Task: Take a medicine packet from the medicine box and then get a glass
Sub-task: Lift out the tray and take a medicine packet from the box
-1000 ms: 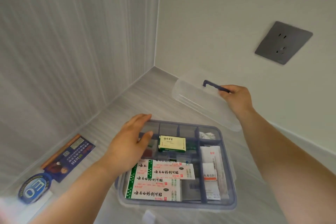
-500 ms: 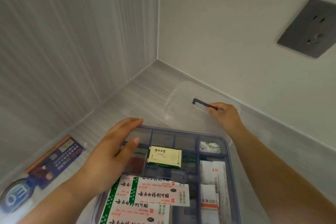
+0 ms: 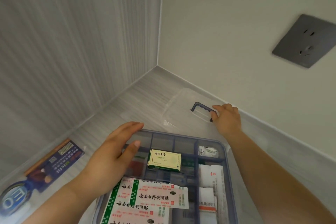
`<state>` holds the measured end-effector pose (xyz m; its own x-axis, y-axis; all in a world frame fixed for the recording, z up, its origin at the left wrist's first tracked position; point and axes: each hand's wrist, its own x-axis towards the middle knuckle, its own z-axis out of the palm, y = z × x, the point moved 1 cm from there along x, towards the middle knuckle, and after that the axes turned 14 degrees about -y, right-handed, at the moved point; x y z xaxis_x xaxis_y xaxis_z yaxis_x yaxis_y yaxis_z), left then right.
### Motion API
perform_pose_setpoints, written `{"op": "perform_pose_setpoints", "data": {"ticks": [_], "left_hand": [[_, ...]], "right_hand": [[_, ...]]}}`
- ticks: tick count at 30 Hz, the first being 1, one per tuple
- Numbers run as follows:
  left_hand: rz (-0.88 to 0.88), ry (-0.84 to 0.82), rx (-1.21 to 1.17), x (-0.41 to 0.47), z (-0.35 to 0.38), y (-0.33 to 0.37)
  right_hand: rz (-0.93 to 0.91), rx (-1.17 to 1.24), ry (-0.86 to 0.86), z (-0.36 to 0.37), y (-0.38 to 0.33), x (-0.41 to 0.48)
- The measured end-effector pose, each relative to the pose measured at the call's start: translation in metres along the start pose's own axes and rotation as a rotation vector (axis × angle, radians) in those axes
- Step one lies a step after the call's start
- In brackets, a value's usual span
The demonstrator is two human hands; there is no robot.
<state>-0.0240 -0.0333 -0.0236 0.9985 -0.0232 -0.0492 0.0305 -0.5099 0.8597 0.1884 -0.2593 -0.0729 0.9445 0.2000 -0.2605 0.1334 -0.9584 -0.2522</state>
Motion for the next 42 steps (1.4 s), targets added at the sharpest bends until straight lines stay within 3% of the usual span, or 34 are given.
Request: {"op": "perform_pose_setpoints", "data": {"ticks": [9,14,20,26,30,34,42], "left_hand": [[0.023,0.038,0.048,-0.001,0.000,-0.001],[0.009,0.090,0.091,-0.010,-0.003,0.008],[0.015,0.086,0.133,-0.047,-0.010,0.016],[0.136,0.010,0.351,-0.076,-0.006,0.026],[0.162,0.015,0.342,-0.080,-0.001,0.025],[0.173,0.092,0.382,-0.072,-0.003,0.023],[0.099,-0.050,0.748,-0.046,-0.011,0.023]], "right_hand": [[-0.084,0.588,0.205,-0.054,-0.003,-0.090],[-0.131,0.659,0.298,-0.063,-0.003,-0.166],[-0.262,0.398,0.107,-0.042,-0.017,-0.222],[-0.372,0.186,-0.038,-0.027,-0.048,-0.223],[-0.364,0.030,-0.094,-0.025,-0.062,-0.214],[-0.354,-0.040,-0.134,-0.026,-0.069,-0.210],[-0.357,-0.097,-0.254,-0.032,-0.070,-0.203]]}}
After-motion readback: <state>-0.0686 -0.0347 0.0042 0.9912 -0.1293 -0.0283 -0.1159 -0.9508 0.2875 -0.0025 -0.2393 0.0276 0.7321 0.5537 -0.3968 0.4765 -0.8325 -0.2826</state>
